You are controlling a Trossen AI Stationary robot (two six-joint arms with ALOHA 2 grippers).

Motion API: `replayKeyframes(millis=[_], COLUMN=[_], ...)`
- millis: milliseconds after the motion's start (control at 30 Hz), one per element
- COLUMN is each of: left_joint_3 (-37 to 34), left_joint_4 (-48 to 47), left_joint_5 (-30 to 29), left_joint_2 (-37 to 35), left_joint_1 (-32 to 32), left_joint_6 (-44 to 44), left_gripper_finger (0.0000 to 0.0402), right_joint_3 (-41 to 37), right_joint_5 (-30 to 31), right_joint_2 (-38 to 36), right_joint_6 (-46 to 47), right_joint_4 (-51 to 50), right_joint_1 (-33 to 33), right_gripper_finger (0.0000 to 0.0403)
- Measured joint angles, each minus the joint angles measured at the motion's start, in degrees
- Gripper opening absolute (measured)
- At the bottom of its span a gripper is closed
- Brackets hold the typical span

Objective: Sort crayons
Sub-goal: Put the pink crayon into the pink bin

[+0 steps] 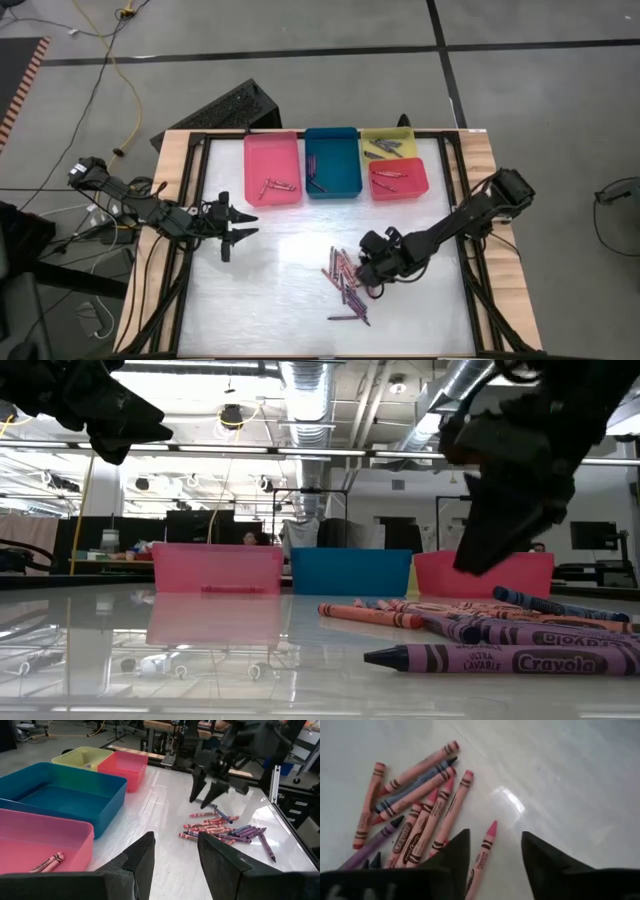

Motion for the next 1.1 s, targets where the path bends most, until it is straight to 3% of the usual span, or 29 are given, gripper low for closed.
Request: replayKeyframes(millis=[200, 467, 600, 933, 1100], left_joint_3=[0.0, 0.0, 0.0, 0.0, 0.0], left_joint_4=[0.0, -0.1, -0.4, -0.4, -0.4], left_joint_5=[0.0, 0.0, 0.0, 0.0, 0.0], left_joint_2=[0.0, 0.0, 0.0, 0.0, 0.0], left_joint_1=[0.0, 0.0, 0.0, 0.0, 0.0], left_joint_6=[0.0, -0.4, -0.8, -0.8, -0.8], left_gripper_finger=[0.0139, 0.0139, 0.0139, 0.0139, 0.0139], right_joint_3=[0.0, 0.1, 0.1, 0.0, 0.0], right_joint_5=[-1.8, -2.5, -2.5, -2.9, -1.6], right_joint_2=[4.4, 6.7, 6.7, 6.7, 6.7], right_joint_6=[1.7, 4.0, 4.9, 5.5, 5.3], right_joint_4=[3.3, 1.8, 0.8, -0.8, -0.1], right_joint_1=[0.9, 1.5, 1.2, -0.3, -0.6], right_gripper_finger=[0.0209, 0.0189, 0.0155, 0.0015, 0.0009])
